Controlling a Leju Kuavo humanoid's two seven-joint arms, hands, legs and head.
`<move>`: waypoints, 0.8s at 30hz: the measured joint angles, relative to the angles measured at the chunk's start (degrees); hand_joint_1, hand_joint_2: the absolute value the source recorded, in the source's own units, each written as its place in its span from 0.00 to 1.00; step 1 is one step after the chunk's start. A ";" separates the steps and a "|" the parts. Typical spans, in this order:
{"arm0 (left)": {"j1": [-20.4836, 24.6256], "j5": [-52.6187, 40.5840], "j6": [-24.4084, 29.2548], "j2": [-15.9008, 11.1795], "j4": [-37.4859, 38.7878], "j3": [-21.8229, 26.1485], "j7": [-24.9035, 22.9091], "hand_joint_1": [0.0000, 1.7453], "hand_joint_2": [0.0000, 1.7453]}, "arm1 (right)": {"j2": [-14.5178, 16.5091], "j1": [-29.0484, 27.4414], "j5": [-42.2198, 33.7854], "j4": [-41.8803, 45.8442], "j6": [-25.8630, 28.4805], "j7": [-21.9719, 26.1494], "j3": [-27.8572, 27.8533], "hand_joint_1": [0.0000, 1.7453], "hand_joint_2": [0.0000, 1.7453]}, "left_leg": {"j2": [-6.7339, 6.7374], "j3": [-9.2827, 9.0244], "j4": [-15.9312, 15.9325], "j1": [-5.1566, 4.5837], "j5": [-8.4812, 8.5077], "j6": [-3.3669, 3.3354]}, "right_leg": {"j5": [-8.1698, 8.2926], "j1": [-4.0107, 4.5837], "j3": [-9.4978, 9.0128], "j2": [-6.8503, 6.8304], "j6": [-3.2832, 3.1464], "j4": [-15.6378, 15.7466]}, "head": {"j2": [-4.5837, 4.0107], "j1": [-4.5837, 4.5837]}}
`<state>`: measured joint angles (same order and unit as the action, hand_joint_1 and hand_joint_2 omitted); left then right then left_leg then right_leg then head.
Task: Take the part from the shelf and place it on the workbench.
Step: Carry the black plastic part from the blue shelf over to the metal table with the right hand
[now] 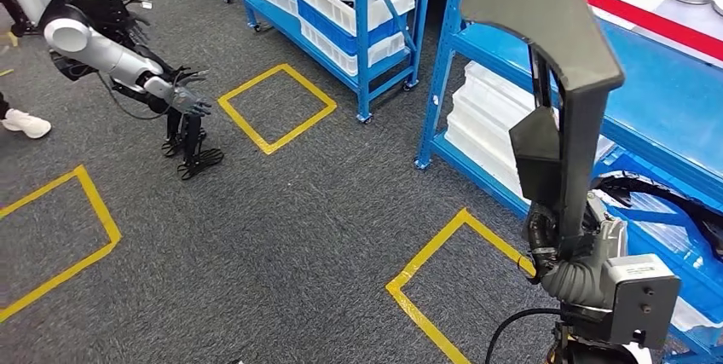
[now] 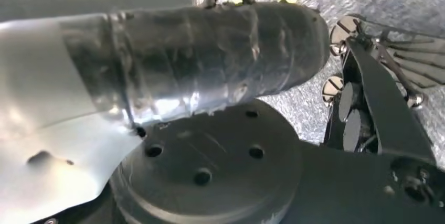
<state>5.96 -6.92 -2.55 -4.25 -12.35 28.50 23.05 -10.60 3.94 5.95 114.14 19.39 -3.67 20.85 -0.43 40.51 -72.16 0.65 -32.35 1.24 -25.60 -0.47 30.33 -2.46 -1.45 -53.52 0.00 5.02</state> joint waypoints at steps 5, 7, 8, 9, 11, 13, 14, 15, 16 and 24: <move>0.18 -0.15 0.05 -0.14 0.00 0.00 0.26 0.00 0.00 | 0.01 0.03 -0.11 -0.16 0.01 0.07 0.44 1.00 1.00 | 4.43 -9.20 16.64 -0.80 6.68 -1.46 | -0.40 0.61 -0.31 -3.11 0.56 -0.29 | 0.00 0.04; 0.31 -0.21 0.03 -0.19 0.00 0.00 0.28 0.00 0.00 | 0.01 0.06 -0.29 -0.22 0.02 0.09 0.54 1.00 1.00 | 4.12 -9.53 17.94 -1.07 6.87 -1.92 | -0.54 0.80 -0.40 -4.41 1.07 -0.38 | 0.00 -0.01; 0.25 -0.27 0.03 -0.16 0.00 0.00 0.30 0.00 0.00 | 0.00 0.10 -0.40 -0.25 0.02 0.09 0.61 1.00 1.00 | 3.38 -9.45 18.02 -0.94 7.08 -2.18 | -0.70 0.74 -0.45 -4.73 1.39 -0.41 | 0.00 -0.03; 0.17 -0.33 0.03 -0.09 0.00 0.00 0.32 0.00 0.00 | -0.01 0.14 -0.49 -0.27 0.02 0.09 0.69 1.00 1.00 | 2.65 -9.41 18.14 -0.78 7.27 -2.41 | -1.27 0.65 -0.35 -3.91 1.76 -0.95 | 0.00 -0.08; 0.12 -0.47 0.04 0.11 0.00 0.00 0.42 0.00 0.00 | -0.03 0.23 -0.59 -0.27 0.02 0.11 0.77 1.00 1.00 | 1.36 -9.33 18.34 -0.43 7.70 -2.94 | -4.20 0.44 1.36 -0.56 2.42 -5.30 | 0.00 -0.26; 0.18 -0.54 0.04 0.28 0.00 0.00 0.49 0.00 0.00 | -0.10 0.17 -0.62 -0.36 0.01 0.14 0.84 1.00 1.00 | 0.00 -9.02 18.31 -0.42 7.94 -3.22 | -8.18 0.36 5.07 1.91 2.64 -13.57 | 0.00 -0.41; 0.19 -0.55 0.04 0.37 0.00 0.00 0.49 0.00 0.00 | -0.17 0.10 -0.65 -0.44 0.01 0.12 0.90 1.00 1.00 | -0.78 -8.90 18.29 -0.43 8.04 -3.26 | -9.27 0.35 6.66 2.19 2.64 -16.89 | 0.00 -0.43; 0.18 -0.55 0.04 0.45 0.00 0.00 0.47 0.00 0.00 | -0.25 0.05 -0.67 -0.53 0.01 0.11 0.96 1.00 1.00 | -1.66 -8.82 18.25 -0.44 8.13 -3.25 | -9.18 0.36 7.34 2.30 2.58 -18.18 | 0.00 -0.43; 0.14 -0.56 0.05 0.54 0.00 0.00 0.45 0.00 0.00 | -0.30 0.04 -0.68 -0.59 0.00 0.10 1.01 1.00 1.00 | -2.52 -8.81 18.23 -0.44 8.20 -3.18 | -7.92 0.35 6.85 2.40 2.45 -16.99 | 0.00 -0.42; -0.03 -0.57 0.07 0.65 0.00 0.00 0.45 0.00 0.00 | -0.35 0.25 -0.75 -0.60 0.00 0.08 1.15 1.00 1.00 | -6.89 -7.76 17.80 -0.31 8.74 -1.17 | -0.41 0.04 -0.65 4.90 0.53 -0.33 | 0.00 -0.35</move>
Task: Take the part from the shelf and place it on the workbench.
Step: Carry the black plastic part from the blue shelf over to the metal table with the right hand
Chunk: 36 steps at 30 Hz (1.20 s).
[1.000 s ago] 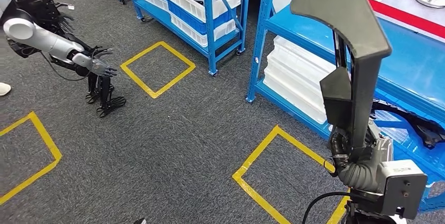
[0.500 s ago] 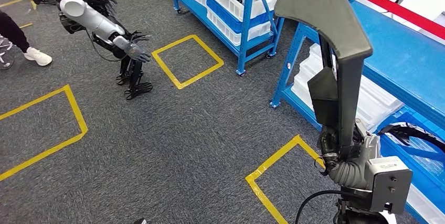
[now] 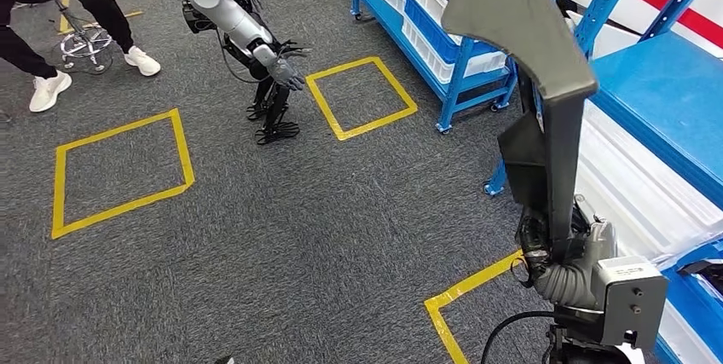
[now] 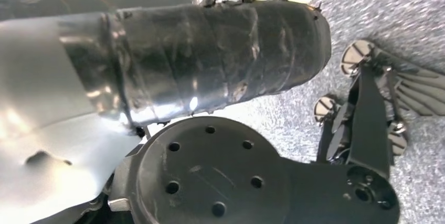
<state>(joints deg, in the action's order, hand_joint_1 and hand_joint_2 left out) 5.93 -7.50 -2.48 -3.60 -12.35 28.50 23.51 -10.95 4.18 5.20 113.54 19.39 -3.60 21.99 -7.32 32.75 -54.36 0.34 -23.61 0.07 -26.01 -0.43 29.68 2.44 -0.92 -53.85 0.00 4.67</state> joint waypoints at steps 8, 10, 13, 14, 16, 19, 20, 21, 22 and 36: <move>-0.03 -0.02 -0.03 -0.32 0.00 -0.03 0.04 0.00 0.00 | 0.04 0.09 0.02 -0.06 -0.02 -0.01 0.22 1.00 1.00 | 7.20 6.11 -14.49 0.32 -6.22 1.01 | 0.31 0.09 -0.15 -5.98 -0.85 0.67 | 0.00 0.65; 0.03 -0.02 0.01 -0.37 0.00 -0.02 0.05 0.00 0.00 | 0.04 0.12 0.03 -0.05 -0.03 -0.01 0.24 1.00 1.00 | 9.63 1.09 -5.80 0.03 -2.83 0.56 | 0.07 0.29 -0.37 -7.27 -0.52 0.55 | 0.00 0.67; 0.36 -0.02 0.00 -0.44 0.00 -0.02 0.04 0.00 0.00 | 0.01 0.18 0.03 -0.04 -0.08 -0.01 0.27 1.00 1.00 | 11.49 -1.88 0.28 -0.56 -1.57 -0.21 | -0.27 0.69 -0.44 -9.23 0.31 0.23 | 0.00 0.55; 0.37 -0.02 -0.01 -0.44 0.00 -0.02 0.02 0.00 0.00 | 0.00 0.21 0.02 -0.04 -0.11 -0.01 0.32 1.00 1.00 | 10.72 -1.69 0.33 -0.58 -1.46 -0.49 | -0.33 0.67 -0.47 -9.99 0.60 0.22 | 0.00 0.51; 0.18 -0.02 0.00 -0.37 0.00 -0.02 -0.01 0.00 0.00 | 0.00 0.30 0.04 -0.02 -0.20 0.00 0.42 1.00 1.00 | 9.23 -1.57 0.60 -0.36 -1.09 -1.07 | -1.40 0.47 -0.05 -9.09 1.30 -0.84 | 0.00 0.45; 0.15 -0.02 -0.01 -0.18 0.00 -0.02 0.00 0.00 0.00 | -0.02 0.31 0.08 -0.02 -0.26 0.02 0.43 1.00 1.00 | 7.24 -1.37 0.79 -0.12 -0.60 -1.77 | -6.68 0.23 4.45 -3.83 1.94 -10.70 | 0.00 0.11; 0.19 -0.02 -0.02 -0.15 0.00 -0.02 0.00 0.00 0.00 | -0.04 0.23 0.07 -0.07 -0.26 0.01 0.44 1.00 1.00 | 6.46 -1.24 0.76 -0.15 -0.52 -1.89 | -8.21 0.22 6.47 -3.04 2.00 -14.87 | 0.00 0.04; 0.21 -0.02 -0.03 -0.13 0.00 -0.02 -0.01 0.00 0.00 | -0.05 0.14 0.04 -0.13 -0.26 -0.01 0.44 1.00 1.00 | 5.60 -1.16 0.73 -0.17 -0.47 -1.93 | -8.79 0.22 7.85 -2.71 2.00 -17.55 | 0.00 0.04; 0.19 -0.02 -0.04 -0.10 0.00 -0.02 -0.01 0.00 0.00 | -0.07 0.08 0.02 -0.19 -0.26 -0.01 0.45 1.00 1.00 | 4.72 -1.13 0.67 -0.18 -0.43 -1.93 | -8.24 0.21 8.22 -2.57 1.92 -18.01 | 0.00 0.03; 0.08 -0.02 -0.22 -0.44 0.00 -0.03 -0.05 0.00 0.00 | 0.03 0.19 -0.07 -0.19 -0.26 0.02 0.56 1.00 1.00 | 6.51 7.98 -16.44 0.15 -7.99 1.14 | 0.48 0.08 -0.30 -3.25 -0.87 0.65 | 0.00 0.59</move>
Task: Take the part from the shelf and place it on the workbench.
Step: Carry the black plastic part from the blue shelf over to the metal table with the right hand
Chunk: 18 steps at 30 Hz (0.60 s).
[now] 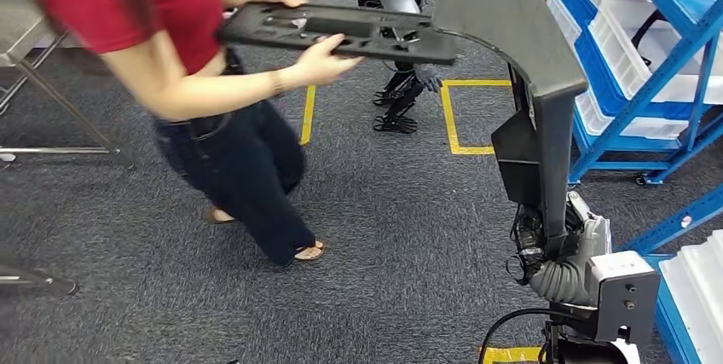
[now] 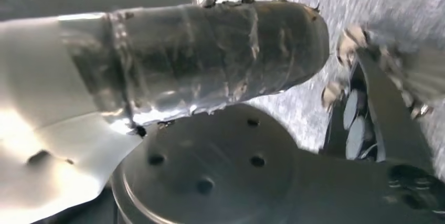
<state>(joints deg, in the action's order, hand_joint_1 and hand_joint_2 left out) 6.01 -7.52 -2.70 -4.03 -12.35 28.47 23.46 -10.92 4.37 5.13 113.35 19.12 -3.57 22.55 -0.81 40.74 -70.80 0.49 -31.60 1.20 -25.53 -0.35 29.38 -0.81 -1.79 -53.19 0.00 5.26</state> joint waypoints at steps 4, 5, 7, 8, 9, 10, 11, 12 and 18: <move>-0.11 0.00 0.10 -0.19 0.00 -0.01 -0.16 0.00 0.00 | 0.02 -0.02 -0.76 -0.01 0.08 0.07 0.11 1.00 1.00 | 0.77 -5.20 8.64 0.20 4.97 -0.11 | -0.23 0.04 -0.13 -1.42 0.28 -0.13 | 0.00 0.03; -0.09 0.00 0.14 -0.26 0.00 -0.01 -0.21 0.00 0.00 | 0.04 0.02 -1.10 0.00 0.10 0.08 0.11 1.00 1.00 | 0.98 -7.46 12.67 0.13 6.19 -0.36 | -0.32 0.13 -0.13 -1.52 0.48 -0.28 | 0.00 0.02; -0.01 0.00 0.17 -0.38 0.00 -0.01 -0.33 0.00 0.00 | 0.06 0.14 -1.55 0.00 0.11 0.07 0.09 1.00 1.00 | 1.17 -9.55 16.65 -0.13 6.86 -0.91 | -0.38 0.20 -0.02 -1.62 1.07 -0.45 | 0.00 -0.01; 0.02 0.00 0.20 -0.40 0.00 -0.01 -0.37 0.00 0.00 | 0.07 0.20 -1.65 0.00 0.11 0.06 0.08 1.00 1.00 | 1.06 -9.57 16.88 -0.28 6.82 -1.17 | -0.37 0.19 0.02 -1.68 1.44 -0.45 | 0.00 -0.04; 0.01 0.00 0.22 -0.40 0.00 -0.01 -0.39 0.00 0.00 | 0.07 0.25 -1.70 0.01 0.11 0.05 0.07 1.00 1.00 | 0.95 -9.58 17.03 -0.30 6.97 -1.50 | -0.38 0.08 0.04 -1.73 1.80 -0.39 | 0.00 -0.03; 0.02 -0.01 0.23 -0.39 0.00 -0.01 -0.39 0.00 0.00 | 0.07 0.30 -1.73 0.03 0.11 0.05 0.04 1.00 1.00 | 0.86 -9.64 17.24 -0.26 7.14 -1.84 | -0.77 -0.01 0.23 -1.48 2.14 -0.80 | 0.00 -0.07; 0.02 -0.02 0.25 -0.35 0.00 -0.01 -0.39 0.00 0.00 | 0.07 0.36 -1.74 0.04 0.10 0.06 0.01 1.00 1.00 | 0.79 -9.69 17.45 -0.16 7.34 -2.16 | -1.66 -0.07 0.78 -1.04 2.42 -2.03 | 0.00 -0.13; 0.04 -0.03 0.24 -0.32 0.00 -0.01 -0.39 0.00 0.00 | 0.07 0.41 -1.75 0.05 0.08 0.06 -0.04 1.00 1.00 | 0.75 -9.71 17.62 -0.03 7.51 -2.42 | -3.21 -0.11 1.99 -0.49 2.65 -4.64 | 0.00 -0.20; 0.08 -0.11 0.10 -0.15 0.00 -0.01 -0.40 0.00 0.00 | 0.08 0.32 -1.74 -0.06 -0.56 0.05 -0.13 1.00 1.00 | 0.31 -9.24 17.40 -0.07 7.64 -2.72 | -9.19 -0.17 10.15 0.62 3.04 -20.89 | 0.00 -0.34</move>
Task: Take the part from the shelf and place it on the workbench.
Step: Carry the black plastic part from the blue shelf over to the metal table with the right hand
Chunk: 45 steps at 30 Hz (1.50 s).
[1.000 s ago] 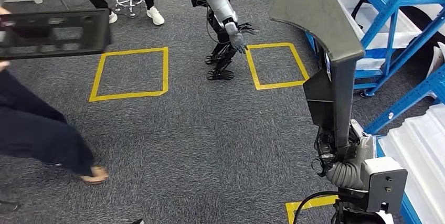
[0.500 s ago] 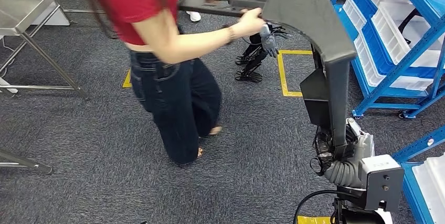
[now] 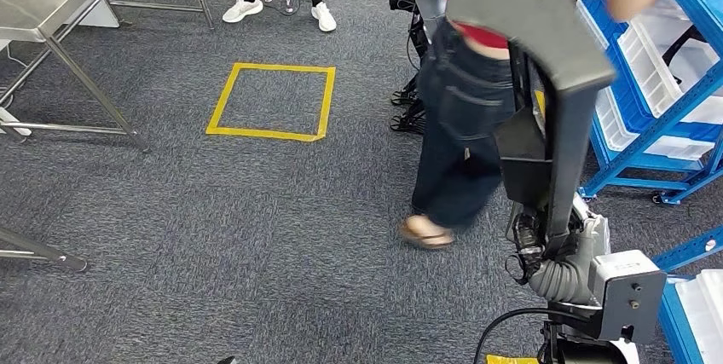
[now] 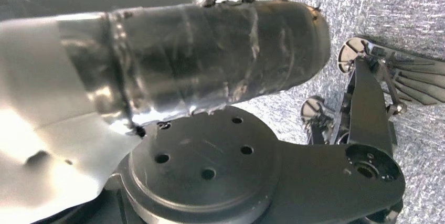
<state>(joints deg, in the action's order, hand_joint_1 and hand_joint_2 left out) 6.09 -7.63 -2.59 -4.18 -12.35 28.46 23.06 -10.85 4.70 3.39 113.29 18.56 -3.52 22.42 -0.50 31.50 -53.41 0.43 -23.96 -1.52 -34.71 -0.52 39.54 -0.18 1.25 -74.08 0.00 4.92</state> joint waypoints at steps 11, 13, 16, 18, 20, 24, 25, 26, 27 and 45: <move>-0.06 -0.04 -0.24 -0.16 0.00 0.01 0.02 0.00 0.00 | 0.28 0.30 0.20 -0.05 -0.64 0.20 -0.07 1.00 1.00 | -0.43 1.61 -3.95 -0.09 -2.56 2.33 | 9.42 0.00 -9.74 -0.02 -2.69 20.51 | 0.00 0.23; -0.07 -0.04 -0.25 -0.22 0.00 0.01 0.02 0.00 0.00 | 0.44 0.31 0.20 -0.05 -0.65 0.24 -0.07 1.00 1.00 | -0.19 4.99 -11.71 -0.06 -6.71 2.58 | 9.51 0.04 -9.73 -0.17 -2.90 20.60 | 0.00 0.37; -0.19 -0.14 -0.32 -0.33 0.00 0.00 0.02 0.00 0.00 | 0.51 0.30 0.20 -0.07 -0.74 0.28 -0.07 1.00 1.00 | -0.18 7.95 -18.54 -0.04 -8.54 2.62 | 9.48 0.19 -9.70 -0.30 -3.00 20.55 | 0.00 0.36; -0.20 -0.23 -0.33 -0.37 0.00 0.01 0.03 0.00 0.00 | 0.57 0.30 0.30 -0.07 -0.80 0.33 -0.07 1.00 1.00 | -0.13 4.48 -11.99 -0.07 -4.81 2.26 | 9.42 0.26 -9.86 -0.29 -2.94 20.52 | 0.00 0.36; -0.10 -0.26 -0.36 -0.49 0.00 0.01 0.06 0.00 0.00 | 0.61 0.30 0.83 -0.07 -0.83 0.35 -0.06 1.00 1.00 | 0.08 0.16 -3.57 -0.26 -1.88 1.72 | 9.27 0.42 -9.96 -0.35 -2.63 20.40 | 0.00 0.32; -0.02 -0.33 -0.48 -0.57 0.00 0.01 0.11 0.00 0.00 | 0.62 0.20 2.44 -0.07 -0.83 0.12 0.07 1.00 1.00 | -0.50 -1.13 -0.09 -0.48 -1.08 0.78 | 9.11 0.40 -9.79 -0.94 -1.41 20.37 | 0.00 0.33; -0.03 -0.37 -0.48 -0.53 0.00 0.01 0.11 0.00 0.00 | 0.60 0.19 2.75 -0.06 -0.83 0.04 0.10 1.00 1.00 | -0.78 -1.18 0.11 -0.38 -0.89 0.49 | 8.58 0.37 -9.54 -0.93 -1.08 19.79 | 0.00 0.30; -0.06 -0.41 -0.48 -0.47 0.00 0.01 0.13 0.00 0.00 | 0.56 0.21 3.03 -0.06 -0.82 -0.02 0.13 1.00 1.00 | -1.06 -1.21 0.30 -0.26 -0.69 0.23 | 7.44 0.37 -8.78 -0.82 -0.80 18.12 | 0.00 0.20; -0.07 -0.44 -0.49 -0.41 0.00 0.02 0.14 0.00 0.00 | 0.54 0.19 3.23 -0.06 -0.81 -0.05 0.15 1.00 1.00 | -1.34 -1.20 0.39 -0.16 -0.54 0.07 | 5.68 0.33 -7.29 -0.62 -0.57 14.98 | 0.00 0.12; -0.26 -0.69 -0.94 -0.54 0.00 0.02 0.05 0.00 0.00 | 0.63 0.13 3.77 0.04 -0.71 -0.94 0.41 1.00 1.00 | -0.34 8.24 -17.07 -0.09 -8.40 2.61 | 9.78 0.22 -9.19 -1.60 -3.06 20.49 | 0.00 0.51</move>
<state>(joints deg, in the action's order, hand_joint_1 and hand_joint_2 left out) 5.83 -8.32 -3.53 -4.72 -12.35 28.48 23.11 -10.22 4.82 7.16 113.33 17.85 -4.46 22.84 -0.84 39.73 -70.48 0.33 -32.36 1.09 -24.93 -0.29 30.35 -1.78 -1.80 -53.60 0.00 5.43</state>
